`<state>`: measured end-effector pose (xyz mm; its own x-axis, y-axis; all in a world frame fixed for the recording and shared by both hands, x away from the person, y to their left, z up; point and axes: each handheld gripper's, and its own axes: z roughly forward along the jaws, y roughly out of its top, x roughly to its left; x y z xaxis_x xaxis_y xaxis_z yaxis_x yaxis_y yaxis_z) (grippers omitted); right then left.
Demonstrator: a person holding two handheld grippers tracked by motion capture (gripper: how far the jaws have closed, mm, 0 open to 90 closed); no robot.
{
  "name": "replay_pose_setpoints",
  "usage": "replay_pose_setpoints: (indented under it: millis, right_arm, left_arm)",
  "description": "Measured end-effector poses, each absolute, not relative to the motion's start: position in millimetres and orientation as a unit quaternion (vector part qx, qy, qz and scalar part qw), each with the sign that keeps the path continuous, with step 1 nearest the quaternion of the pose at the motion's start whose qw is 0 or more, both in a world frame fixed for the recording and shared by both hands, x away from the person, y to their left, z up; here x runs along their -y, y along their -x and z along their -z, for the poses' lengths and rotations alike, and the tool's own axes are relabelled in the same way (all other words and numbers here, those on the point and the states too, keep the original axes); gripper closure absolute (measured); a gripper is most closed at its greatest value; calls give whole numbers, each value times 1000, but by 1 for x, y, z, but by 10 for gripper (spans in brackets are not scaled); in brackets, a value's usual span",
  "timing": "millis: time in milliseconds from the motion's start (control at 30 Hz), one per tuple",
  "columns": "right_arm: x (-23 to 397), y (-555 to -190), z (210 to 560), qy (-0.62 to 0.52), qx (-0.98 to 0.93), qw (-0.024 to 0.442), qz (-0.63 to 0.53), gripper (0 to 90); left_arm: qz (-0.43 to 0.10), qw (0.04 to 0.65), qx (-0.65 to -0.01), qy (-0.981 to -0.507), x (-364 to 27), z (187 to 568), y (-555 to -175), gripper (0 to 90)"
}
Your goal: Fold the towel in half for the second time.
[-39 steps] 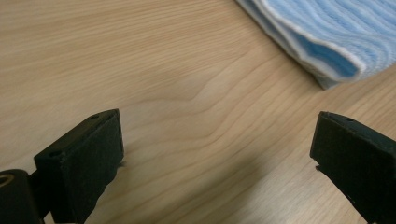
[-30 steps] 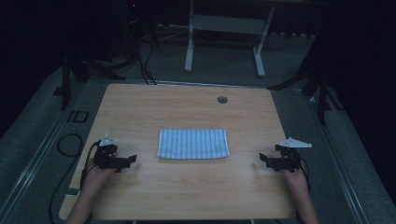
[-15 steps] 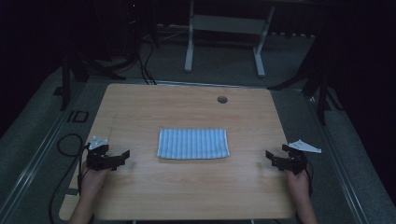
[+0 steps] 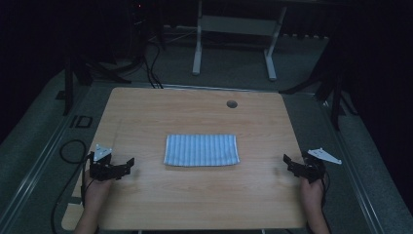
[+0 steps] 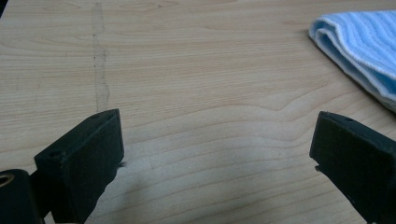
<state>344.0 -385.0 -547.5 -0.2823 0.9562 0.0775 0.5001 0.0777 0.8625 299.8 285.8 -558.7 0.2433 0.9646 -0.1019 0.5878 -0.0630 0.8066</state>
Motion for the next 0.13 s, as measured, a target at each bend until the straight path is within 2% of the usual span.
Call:
replay_pose_setpoints:
  millis: [133]
  right_arm:
    - [384, -344, 548, -532, -685, 270, -418, 130]
  left_arm:
    - [-239, 392, -568, -683, -288, 559, -300, 28]
